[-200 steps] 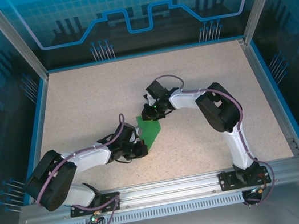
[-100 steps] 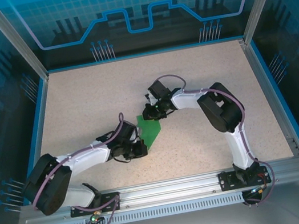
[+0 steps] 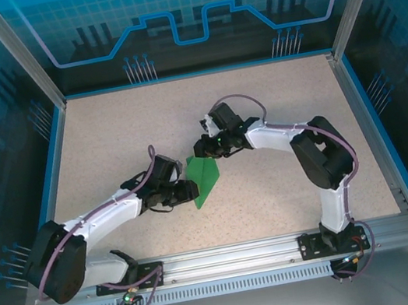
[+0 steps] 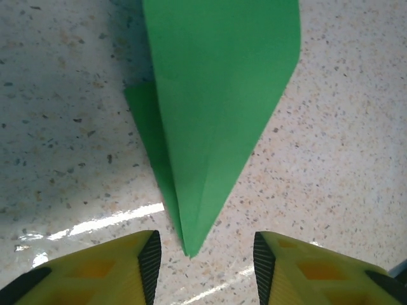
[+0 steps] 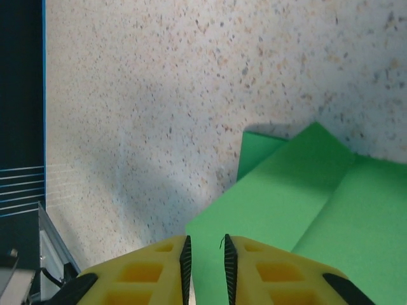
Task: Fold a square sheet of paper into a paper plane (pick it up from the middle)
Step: Fourth fold the wing at the center of the table, then pick up the paper from the center of the table.
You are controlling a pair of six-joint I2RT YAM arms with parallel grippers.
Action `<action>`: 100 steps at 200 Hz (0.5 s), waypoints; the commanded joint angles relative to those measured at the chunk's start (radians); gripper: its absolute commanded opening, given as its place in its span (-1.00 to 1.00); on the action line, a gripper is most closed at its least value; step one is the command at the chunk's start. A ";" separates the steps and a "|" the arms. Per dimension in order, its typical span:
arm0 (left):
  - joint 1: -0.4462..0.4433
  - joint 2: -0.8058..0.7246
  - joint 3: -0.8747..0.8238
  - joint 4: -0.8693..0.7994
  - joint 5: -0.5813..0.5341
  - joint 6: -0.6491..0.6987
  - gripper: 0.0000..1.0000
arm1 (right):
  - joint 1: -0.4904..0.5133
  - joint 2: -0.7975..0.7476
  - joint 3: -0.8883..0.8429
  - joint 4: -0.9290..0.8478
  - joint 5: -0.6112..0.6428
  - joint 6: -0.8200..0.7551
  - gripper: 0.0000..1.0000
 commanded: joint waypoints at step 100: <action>0.034 0.163 -0.038 0.181 0.061 -0.013 -0.25 | -0.014 -0.139 -0.252 0.059 -0.069 0.041 -0.10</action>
